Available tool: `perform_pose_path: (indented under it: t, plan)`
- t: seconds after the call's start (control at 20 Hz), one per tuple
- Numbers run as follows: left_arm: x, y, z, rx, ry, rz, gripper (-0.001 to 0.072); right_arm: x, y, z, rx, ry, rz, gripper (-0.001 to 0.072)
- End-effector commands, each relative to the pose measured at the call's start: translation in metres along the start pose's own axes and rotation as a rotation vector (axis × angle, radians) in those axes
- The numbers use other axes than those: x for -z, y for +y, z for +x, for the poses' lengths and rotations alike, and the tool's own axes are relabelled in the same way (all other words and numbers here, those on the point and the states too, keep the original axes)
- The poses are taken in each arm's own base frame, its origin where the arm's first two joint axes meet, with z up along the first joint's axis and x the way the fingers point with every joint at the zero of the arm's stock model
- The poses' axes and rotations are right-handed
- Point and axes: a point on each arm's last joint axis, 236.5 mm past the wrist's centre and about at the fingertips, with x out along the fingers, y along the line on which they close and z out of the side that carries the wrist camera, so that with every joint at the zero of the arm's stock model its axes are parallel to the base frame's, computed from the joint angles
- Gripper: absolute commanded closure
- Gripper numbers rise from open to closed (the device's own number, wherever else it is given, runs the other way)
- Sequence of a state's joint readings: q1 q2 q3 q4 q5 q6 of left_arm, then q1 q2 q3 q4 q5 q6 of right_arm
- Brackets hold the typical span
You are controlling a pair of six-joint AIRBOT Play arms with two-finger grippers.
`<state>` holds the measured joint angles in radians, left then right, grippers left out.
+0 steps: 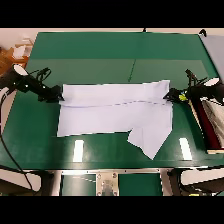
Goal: Fold the shirts.
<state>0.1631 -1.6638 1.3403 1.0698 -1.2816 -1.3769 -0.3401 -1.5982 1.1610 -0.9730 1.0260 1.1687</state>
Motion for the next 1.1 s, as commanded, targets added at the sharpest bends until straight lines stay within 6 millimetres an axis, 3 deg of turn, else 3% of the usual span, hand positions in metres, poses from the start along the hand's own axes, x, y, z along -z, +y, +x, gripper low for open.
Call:
perform_pose_path:
  t: [0.0, 0.1, 0.2, 0.3, 0.4, 0.55, 0.65, 0.75, 0.85, 1.05]
  plan:
    - [0.009, 0.006, -0.012, 0.004, 0.047, -0.068, 0.0171, -0.005, 0.006, -0.019, -0.022, 0.007, 0.023, 0.0341]
    - [0.025, 0.016, -0.033, 0.020, 0.092, -0.116, 0.0171, -0.015, 0.004, -0.054, -0.023, -0.042, 0.051, 0.0341]
    - [0.046, 0.022, -0.054, 0.028, 0.095, -0.169, 0.0172, -0.001, -0.005, -0.088, -0.021, -0.068, 0.111, 0.0341]
    - [0.079, 0.023, -0.064, 0.023, 0.066, -0.199, 0.0172, 0.041, -0.014, -0.105, -0.028, -0.045, 0.226, 0.0339]
    - [0.120, 0.022, -0.060, -0.005, 0.018, -0.214, 0.0171, 0.094, -0.022, -0.111, -0.024, -0.026, 0.403, 0.0338]
    - [0.174, 0.019, -0.035, -0.003, -0.070, -0.296, 0.0171, 0.168, -0.029, -0.101, -0.003, 0.004, 0.623, 0.0338]
    - [0.198, 0.011, -0.013, 0.056, -0.114, -0.357, 0.0171, 0.198, -0.029, -0.083, 0.012, -0.002, 0.659, 0.0337]
    - [0.208, 0.005, 0.006, 0.121, -0.141, -0.422, 0.0171, 0.216, -0.031, -0.067, 0.019, 0.007, 0.680, 0.0280]
    - [0.217, 0.011, 0.021, 0.122, -0.136, -0.464, 0.0171, 0.228, -0.031, -0.054, 0.025, 0.023, 0.681, 0.0281]
    - [0.190, 0.012, 0.026, 0.191, -0.280, -0.538, 0.0172, 0.240, -0.015, -0.026, 0.012, 0.044, 0.632, 0.0281]
